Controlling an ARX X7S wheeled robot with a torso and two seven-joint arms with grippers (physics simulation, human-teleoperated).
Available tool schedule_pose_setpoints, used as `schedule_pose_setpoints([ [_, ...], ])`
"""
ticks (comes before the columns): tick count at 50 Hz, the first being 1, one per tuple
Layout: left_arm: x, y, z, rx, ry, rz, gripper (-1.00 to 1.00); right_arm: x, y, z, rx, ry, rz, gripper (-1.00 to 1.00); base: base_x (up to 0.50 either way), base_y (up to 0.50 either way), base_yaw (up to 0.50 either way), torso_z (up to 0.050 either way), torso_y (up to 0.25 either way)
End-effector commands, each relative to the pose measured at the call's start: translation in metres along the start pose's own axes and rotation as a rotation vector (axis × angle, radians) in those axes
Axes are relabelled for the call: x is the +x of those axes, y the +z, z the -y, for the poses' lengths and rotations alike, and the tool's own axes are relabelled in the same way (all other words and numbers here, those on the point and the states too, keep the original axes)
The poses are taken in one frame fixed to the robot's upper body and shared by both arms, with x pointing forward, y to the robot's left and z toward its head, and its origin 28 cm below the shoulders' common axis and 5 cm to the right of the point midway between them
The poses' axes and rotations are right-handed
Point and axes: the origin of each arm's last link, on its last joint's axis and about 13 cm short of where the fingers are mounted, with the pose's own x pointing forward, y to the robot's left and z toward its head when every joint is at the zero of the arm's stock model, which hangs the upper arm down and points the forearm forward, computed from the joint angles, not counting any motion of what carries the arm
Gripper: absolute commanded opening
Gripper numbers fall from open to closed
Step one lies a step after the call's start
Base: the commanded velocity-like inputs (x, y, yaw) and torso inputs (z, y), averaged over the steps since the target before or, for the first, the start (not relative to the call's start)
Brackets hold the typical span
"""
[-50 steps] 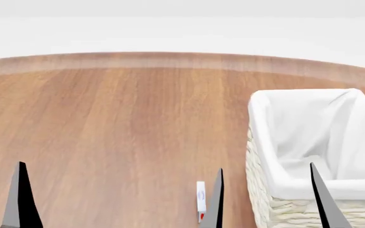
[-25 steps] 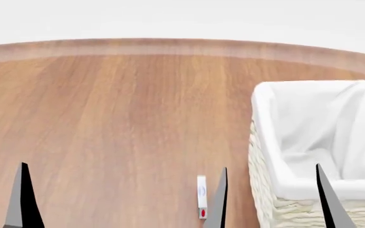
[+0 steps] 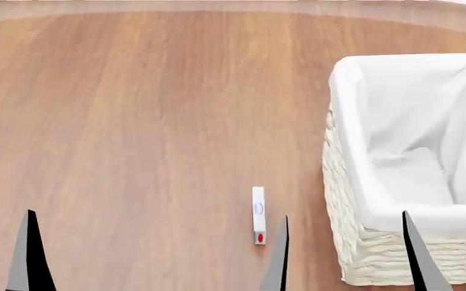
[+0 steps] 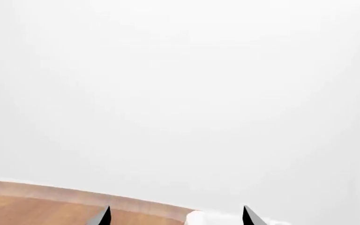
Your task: Pick up the alphabet soup and the cream cheese box, and put them in the basket.
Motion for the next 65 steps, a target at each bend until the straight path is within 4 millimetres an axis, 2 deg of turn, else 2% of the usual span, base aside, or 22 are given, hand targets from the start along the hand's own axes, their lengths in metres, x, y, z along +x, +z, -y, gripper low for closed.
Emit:
schedule_pose_setpoints([
  [1, -0.0002, -0.0003, 0.0, 0.001, 0.0, -0.001, 1.0, -0.0001, -0.0006, -0.0005, -0.002, 0.003, -0.001, 1.0, 0.0, 0.0, 0.0, 0.0, -0.182],
  [36, -0.0014, -0.0003, 0.0005, -0.002, 0.0, 0.003, 1.0, -0.0018, -0.0029, -0.0019, 0.0, 0.017, -0.008, 1.0, 0.0, 0.0, 0.0, 0.0, -0.18],
  [46, -0.0015, -0.0015, -0.0005, -0.019, 0.003, 0.005, 1.0, -0.0013, -0.0038, -0.0028, 0.027, 0.034, -0.016, 1.0, 0.0, 0.0, -0.02, 0.0, -0.003],
  [65, -0.0015, -0.0016, 0.0, -0.031, 0.012, -0.001, 1.0, -0.0023, -0.0027, -0.0011, 0.035, 0.025, -0.02, 1.0, 0.0, 0.0, -0.24, 0.0, 0.0],
])
